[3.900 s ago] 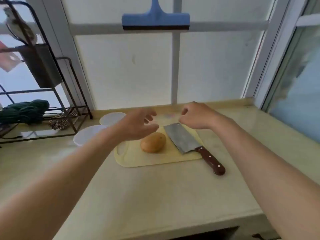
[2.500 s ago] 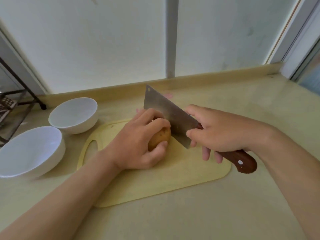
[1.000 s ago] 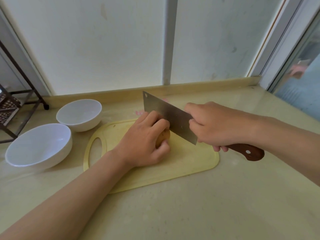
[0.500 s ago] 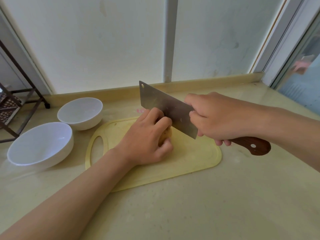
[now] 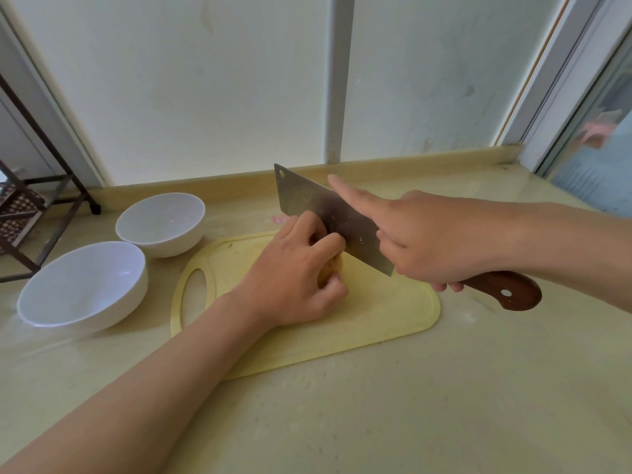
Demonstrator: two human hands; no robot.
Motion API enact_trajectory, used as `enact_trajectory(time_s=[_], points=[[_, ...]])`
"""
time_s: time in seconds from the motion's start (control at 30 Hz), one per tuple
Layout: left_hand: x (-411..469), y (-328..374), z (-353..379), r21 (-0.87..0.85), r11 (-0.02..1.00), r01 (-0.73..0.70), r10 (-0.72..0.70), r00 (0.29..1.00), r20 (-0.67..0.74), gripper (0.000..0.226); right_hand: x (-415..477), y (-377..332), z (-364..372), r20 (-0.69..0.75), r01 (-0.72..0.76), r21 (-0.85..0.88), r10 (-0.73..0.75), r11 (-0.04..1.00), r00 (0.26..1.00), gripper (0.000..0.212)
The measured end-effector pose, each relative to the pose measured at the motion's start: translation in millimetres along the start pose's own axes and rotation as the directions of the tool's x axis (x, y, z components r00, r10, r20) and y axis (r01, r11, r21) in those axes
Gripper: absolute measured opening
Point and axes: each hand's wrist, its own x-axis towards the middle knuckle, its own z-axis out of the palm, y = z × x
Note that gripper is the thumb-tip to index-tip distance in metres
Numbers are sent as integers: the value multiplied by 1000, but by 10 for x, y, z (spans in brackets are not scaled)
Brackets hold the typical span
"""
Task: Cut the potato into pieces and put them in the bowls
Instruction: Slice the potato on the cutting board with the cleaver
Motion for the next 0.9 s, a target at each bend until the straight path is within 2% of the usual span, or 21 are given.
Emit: enact_trajectory(time_s=[0.1, 0.17, 0.23, 0.3, 0.47, 0.6, 0.63, 0.9], points=[[3, -4, 0, -2, 1000, -4, 4, 1000, 2, 27, -14, 9, -24, -3, -2, -20, 2, 1000, 1000, 80], [5, -5, 1, -8, 1000, -1, 1, 1000, -1, 27, 30, 66, 35, -88, 25, -98, -34, 995, 996, 74], [11, -7, 5, -16, 1000, 0, 0, 1000, -4, 27, 97, 120, 155, -216, 99, -221, -147, 970, 965, 68], [14, -11, 14, -18, 1000, -5, 5, 1000, -2, 28, 162, 164, 226, -257, 129, -217, -184, 968, 949, 65], [7, -30, 22, -25, 1000, -18, 18, 1000, -20, 28, 232, 183, 169, -198, 130, -169, -162, 977, 967, 61], [16, -28, 23, -28, 998, -56, 56, 998, -25, 29, 253, 78, 251, 33, 22, 1, -22, 1000, 999, 81], [20, -29, 24, -30, 998, -61, 60, 998, -28, 30, 262, 50, 279, 49, 14, 39, -16, 999, 999, 82], [-6, -53, 14, -52, 997, -63, 61, 997, -38, 30, 340, 13, 304, 6, 40, 29, -40, 999, 999, 81]])
